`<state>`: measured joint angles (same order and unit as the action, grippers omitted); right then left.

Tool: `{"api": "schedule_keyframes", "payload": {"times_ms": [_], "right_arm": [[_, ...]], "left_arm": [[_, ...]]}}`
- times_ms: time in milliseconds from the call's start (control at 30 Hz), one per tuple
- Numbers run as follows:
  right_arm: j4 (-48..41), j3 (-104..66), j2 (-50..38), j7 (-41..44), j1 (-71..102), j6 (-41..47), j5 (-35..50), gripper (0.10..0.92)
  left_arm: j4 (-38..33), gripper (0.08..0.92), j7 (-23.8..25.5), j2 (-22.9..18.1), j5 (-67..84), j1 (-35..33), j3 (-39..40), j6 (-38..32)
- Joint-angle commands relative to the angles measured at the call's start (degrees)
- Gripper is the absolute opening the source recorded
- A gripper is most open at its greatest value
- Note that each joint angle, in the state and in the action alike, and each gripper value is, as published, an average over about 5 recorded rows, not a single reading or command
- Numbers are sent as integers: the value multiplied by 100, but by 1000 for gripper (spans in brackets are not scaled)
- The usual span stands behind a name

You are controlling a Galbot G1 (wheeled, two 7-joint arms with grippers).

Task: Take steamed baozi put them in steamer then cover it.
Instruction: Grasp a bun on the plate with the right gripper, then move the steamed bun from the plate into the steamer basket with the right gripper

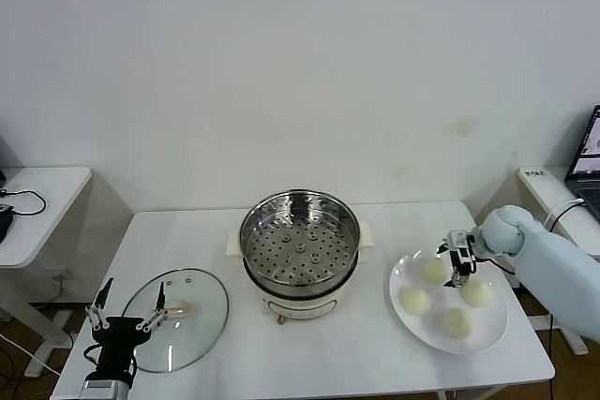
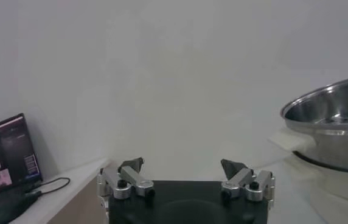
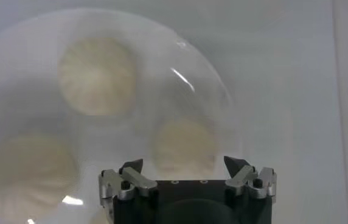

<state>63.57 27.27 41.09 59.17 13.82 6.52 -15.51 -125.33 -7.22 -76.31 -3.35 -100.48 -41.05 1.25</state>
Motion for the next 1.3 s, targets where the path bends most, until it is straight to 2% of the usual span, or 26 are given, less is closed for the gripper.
{"api": "schedule_keyframes", "payload": {"times_ms": [33, 300, 667, 1067, 1300], "right_arm": [[-232, 259, 174, 64, -178, -37, -47, 810], [-270, 291, 237, 61, -218, -24, -33, 710], [-19, 567, 47, 231, -454, -13, 101, 655], [733, 1337, -517, 348, -1727, 190, 1104, 636], [927, 2058, -338, 375, -3110, 373, 1880, 636]], "left_arm": [[2, 823, -10, -15, -13, -2, -9, -10], [-14, 823, -30, -30, -23, -29, -16, -31], [-12, 823, -52, -42, -17, -18, -7, -52], [13, 823, -70, -17, 27, -7, -24, -64], [87, 823, -74, 23, 67, 22, 28, -52]]}}
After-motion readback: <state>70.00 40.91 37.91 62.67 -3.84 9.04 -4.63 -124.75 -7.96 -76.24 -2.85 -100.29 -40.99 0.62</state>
